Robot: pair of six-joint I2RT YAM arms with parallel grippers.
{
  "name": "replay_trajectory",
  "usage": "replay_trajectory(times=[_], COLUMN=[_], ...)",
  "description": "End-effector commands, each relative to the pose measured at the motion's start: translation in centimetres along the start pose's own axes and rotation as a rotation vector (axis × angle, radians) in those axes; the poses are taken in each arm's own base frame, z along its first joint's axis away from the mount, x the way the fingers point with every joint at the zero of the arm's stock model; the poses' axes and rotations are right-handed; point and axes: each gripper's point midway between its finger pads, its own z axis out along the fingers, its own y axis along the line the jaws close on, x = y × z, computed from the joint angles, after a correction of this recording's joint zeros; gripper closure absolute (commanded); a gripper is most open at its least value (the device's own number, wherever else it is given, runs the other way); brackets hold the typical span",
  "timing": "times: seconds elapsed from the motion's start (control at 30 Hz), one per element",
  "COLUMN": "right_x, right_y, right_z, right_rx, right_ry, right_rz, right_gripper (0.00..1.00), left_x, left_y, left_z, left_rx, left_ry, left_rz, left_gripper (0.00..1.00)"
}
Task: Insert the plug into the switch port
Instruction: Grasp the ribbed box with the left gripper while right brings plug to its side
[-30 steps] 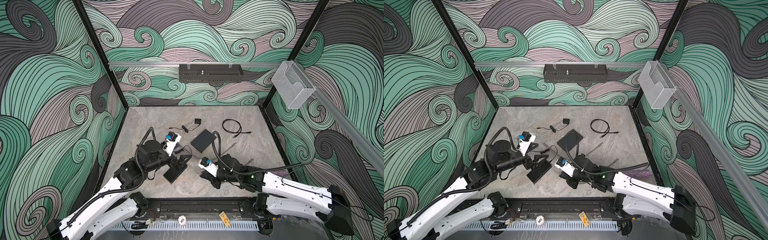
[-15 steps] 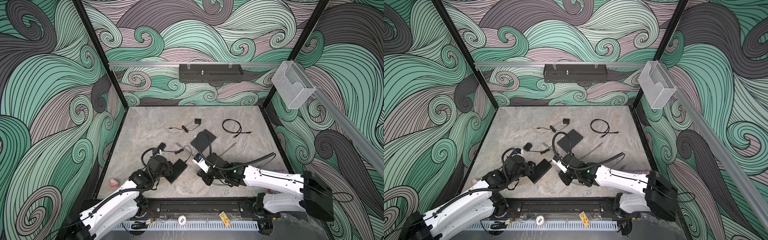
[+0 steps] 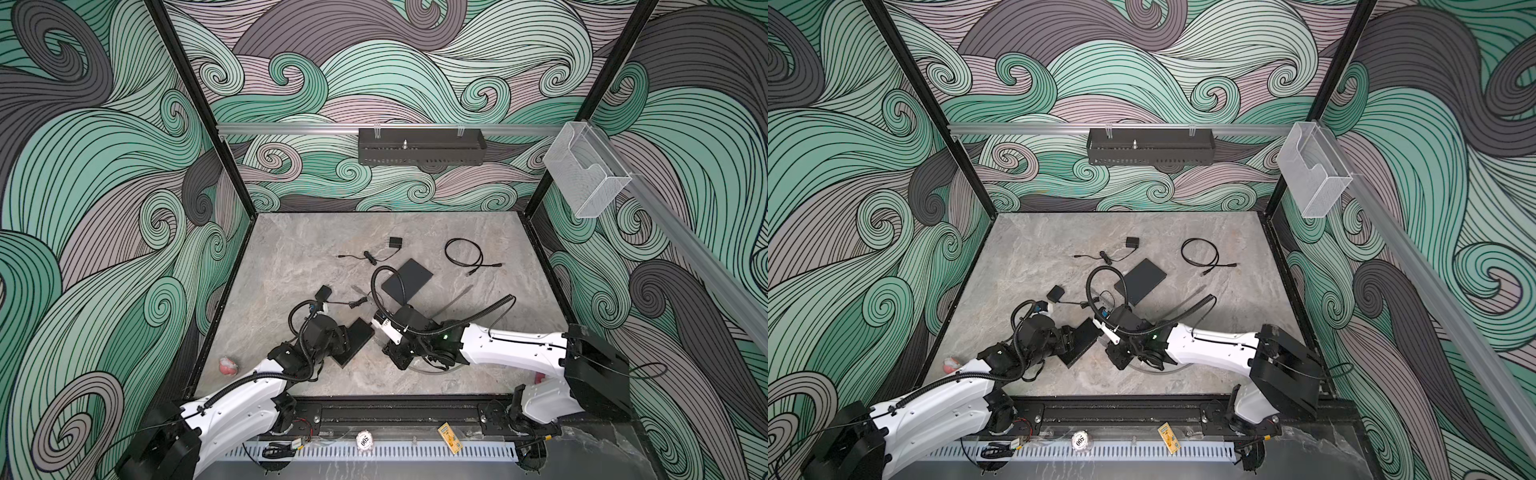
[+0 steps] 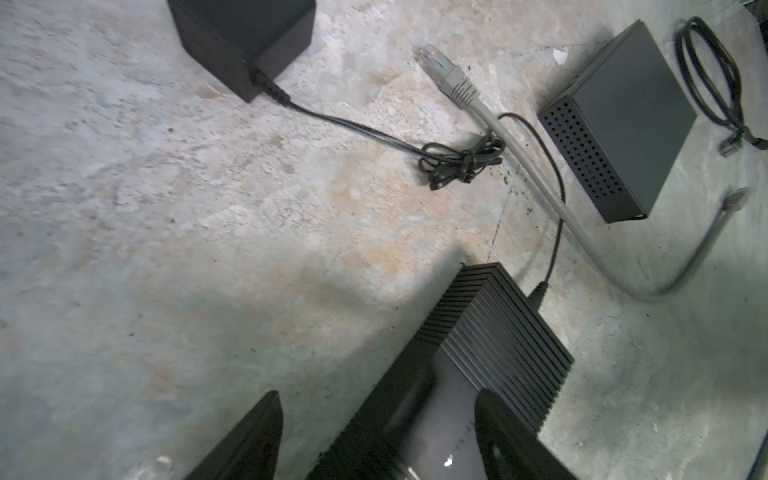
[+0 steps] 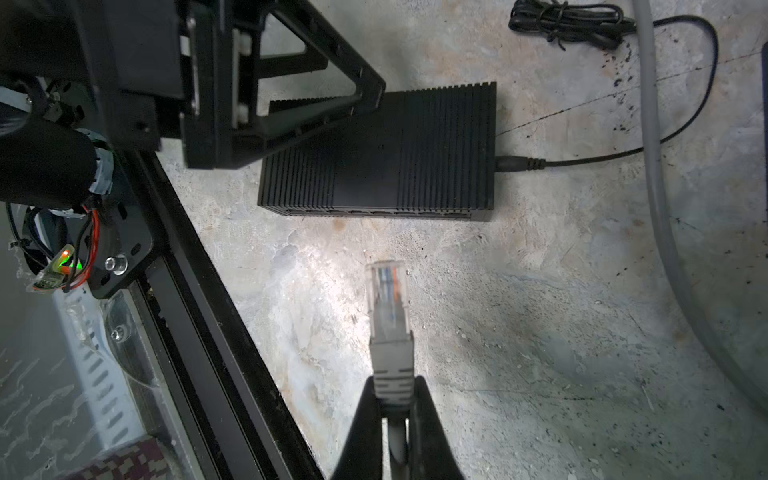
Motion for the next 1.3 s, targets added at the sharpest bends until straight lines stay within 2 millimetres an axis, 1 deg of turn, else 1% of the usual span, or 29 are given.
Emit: replay_trajectory(times=[0.0,0.07,0.13,0.17,0.2,0.23,0.33,0.4,0.43,0.47,0.53,0.63,0.73,0.8,0.9,1.0,1.1,1.27], right_x=[0.1,0.6,0.8,0.8,0.9,0.8,0.8,1.2,2.0,2.3,3.1,4.0,4.3,4.3,4.3,4.1,4.0,4.0], right_y=[0.2,-0.1,-0.4,-0.5,-0.5,-0.5,-0.6,-0.8,-1.1,-1.5,-2.3,-3.0,-2.7,-2.7,-2.5,-2.5,-2.5,-2.2], right_z=[0.2,0.3,0.4,0.3,0.3,0.1,-0.9,-1.9,-2.4,-2.7,-2.7,-1.8,0.0,1.1,2.6,3.4,3.9,4.3], right_rx=[-0.016,-0.002,0.012,0.014,0.014,0.015,0.035,0.054,0.066,0.084,0.113,0.123,0.096,0.094,0.084,0.091,0.094,0.100], right_ry=[-0.012,-0.004,-0.002,-0.003,-0.006,-0.013,0.022,0.069,0.111,0.126,0.152,0.180,0.234,0.292,0.358,0.380,0.378,0.383], right_rz=[0.046,0.061,0.074,0.078,0.079,0.073,-0.022,-0.125,-0.172,-0.217,-0.273,-0.298,-0.271,-0.260,-0.249,-0.237,-0.230,-0.233], right_gripper=[1.00,1.00,1.00,1.00,1.00,1.00,1.00,1.00,1.00,1.00,1.00,1.00,1.00,1.00,1.00,1.00,1.00,1.00], left_x=[-0.1,1.1,2.2,2.7,3.1,3.4,3.1,2.7,2.5,2.4,2.3,2.5,2.8,3.0,3.2,3.6,3.9,4.2], left_y=[-3.1,-5.0,-6.3,-6.5,-6.3,-5.6,-3.7,-3.6,-3.6,-3.6,-3.4,-3.0,-2.5,-2.2,-1.8,-1.4,-0.9,-0.8], left_z=[-0.1,-0.6,-1.1,-1.2,-1.3,-1.2,-1.2,-1.4,-1.5,-1.5,-1.6,-1.6,-1.4,-1.2,-0.9,-0.6,-0.4,-0.2], left_rx=[0.145,0.229,0.286,0.300,0.295,0.266,0.193,0.201,0.210,0.209,0.202,0.189,0.165,0.152,0.139,0.123,0.101,0.095], left_ry=[0.043,0.140,0.225,0.259,0.275,0.276,0.218,0.183,0.170,0.161,0.155,0.158,0.164,0.165,0.167,0.179,0.190,0.201], left_rz=[-0.055,-0.074,-0.094,-0.107,-0.115,-0.117,-0.108,-0.113,-0.112,-0.111,-0.098,-0.068,-0.045,-0.035,-0.028,-0.012,0.002,0.007], left_gripper=[0.25,0.25,0.25,0.25,0.25,0.25,0.26,0.27,0.28,0.30,0.35,0.42,0.48,0.50,0.52,0.52,0.52,0.52])
